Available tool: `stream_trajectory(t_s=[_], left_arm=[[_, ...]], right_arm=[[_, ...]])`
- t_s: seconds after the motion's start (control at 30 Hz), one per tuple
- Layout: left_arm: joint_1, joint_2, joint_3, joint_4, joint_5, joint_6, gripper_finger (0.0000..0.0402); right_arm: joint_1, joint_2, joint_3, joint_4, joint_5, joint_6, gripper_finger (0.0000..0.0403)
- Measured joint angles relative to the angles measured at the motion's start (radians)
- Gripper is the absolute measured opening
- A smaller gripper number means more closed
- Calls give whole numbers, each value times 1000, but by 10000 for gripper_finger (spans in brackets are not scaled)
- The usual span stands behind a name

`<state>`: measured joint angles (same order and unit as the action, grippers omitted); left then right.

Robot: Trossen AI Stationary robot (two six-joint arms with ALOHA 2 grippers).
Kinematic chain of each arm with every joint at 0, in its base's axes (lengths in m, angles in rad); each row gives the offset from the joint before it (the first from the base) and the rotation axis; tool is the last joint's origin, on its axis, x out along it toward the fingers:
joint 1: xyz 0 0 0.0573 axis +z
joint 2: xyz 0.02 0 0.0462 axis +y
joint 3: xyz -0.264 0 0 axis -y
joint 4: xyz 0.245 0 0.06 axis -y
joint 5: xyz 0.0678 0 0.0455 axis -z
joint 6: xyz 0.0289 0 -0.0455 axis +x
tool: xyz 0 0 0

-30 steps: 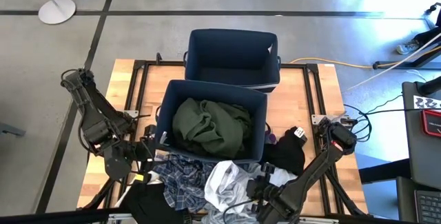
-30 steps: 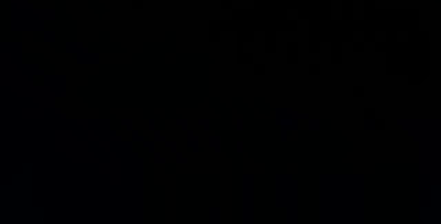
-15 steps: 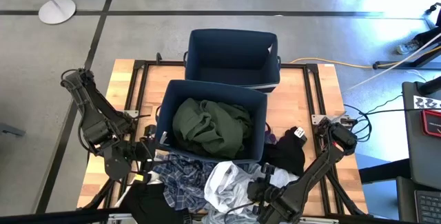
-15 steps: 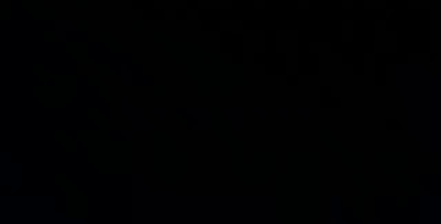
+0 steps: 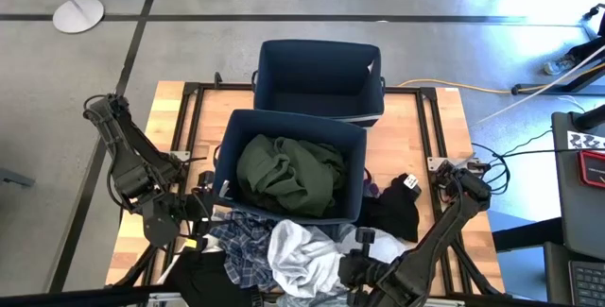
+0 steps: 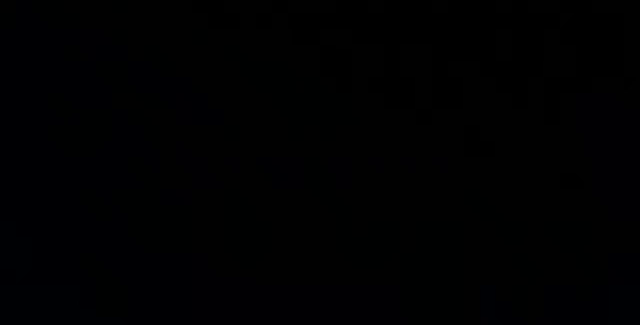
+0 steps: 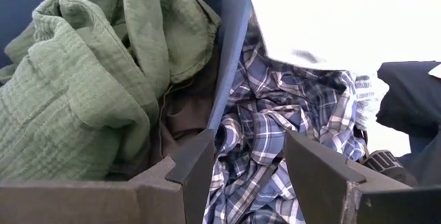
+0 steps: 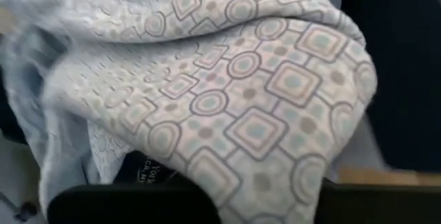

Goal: Sort clothes
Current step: Put the light blue polo shirt into the bottom blue laundry bin

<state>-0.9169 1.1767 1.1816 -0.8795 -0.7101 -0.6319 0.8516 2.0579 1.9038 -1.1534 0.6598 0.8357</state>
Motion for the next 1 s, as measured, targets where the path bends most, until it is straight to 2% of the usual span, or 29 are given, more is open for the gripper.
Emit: stream_trajectory(t_s=[0.47,0.63,0.77,1.0], left_arm=[[0,0,0,-1,0,0,166],[0,0,0,-1,0,0,166],[0,0,0,-1,0,0,166],[0,0,0,-1,0,3,166]], right_arm=[[0,0,294,3,123,-289,19],[-1,0,439,11,223,-460,19],[-11,-50,435,172,340,-708,20],[-70,-143,436,475,437,-1057,21]])
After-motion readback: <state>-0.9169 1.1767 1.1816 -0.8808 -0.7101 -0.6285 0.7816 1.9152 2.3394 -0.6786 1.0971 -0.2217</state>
